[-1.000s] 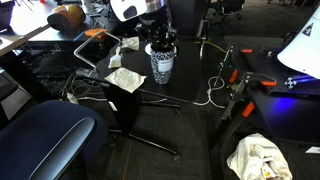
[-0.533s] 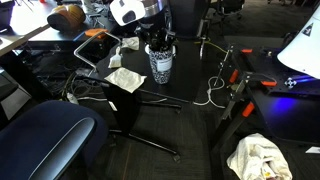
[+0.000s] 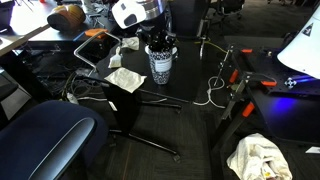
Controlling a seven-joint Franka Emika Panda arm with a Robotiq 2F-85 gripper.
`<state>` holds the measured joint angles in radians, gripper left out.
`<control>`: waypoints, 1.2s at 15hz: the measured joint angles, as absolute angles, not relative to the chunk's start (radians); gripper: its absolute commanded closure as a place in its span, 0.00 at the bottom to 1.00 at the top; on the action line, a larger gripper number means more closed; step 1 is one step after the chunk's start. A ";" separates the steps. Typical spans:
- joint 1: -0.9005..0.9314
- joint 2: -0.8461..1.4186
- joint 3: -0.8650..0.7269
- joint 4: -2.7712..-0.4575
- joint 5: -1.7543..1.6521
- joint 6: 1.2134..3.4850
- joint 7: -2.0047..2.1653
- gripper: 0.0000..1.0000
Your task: Remove the marker from the cup and put it on the table, then move the cup to the right and put the marker in the cup
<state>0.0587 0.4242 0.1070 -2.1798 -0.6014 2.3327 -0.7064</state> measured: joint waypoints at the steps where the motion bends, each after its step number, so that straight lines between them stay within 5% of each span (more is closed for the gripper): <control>1: 0.058 0.425 0.107 -2.180 -0.601 2.333 -0.706 0.59; 3: 0.058 0.426 0.106 -2.180 -0.601 2.333 -0.706 0.65; 4: 0.057 0.426 0.106 -2.180 -0.601 2.333 -0.706 0.85; 8: 0.056 0.427 0.104 -2.179 -0.603 2.333 -0.706 1.00; 18: 0.053 0.382 0.104 -2.203 -0.603 2.331 -0.706 0.97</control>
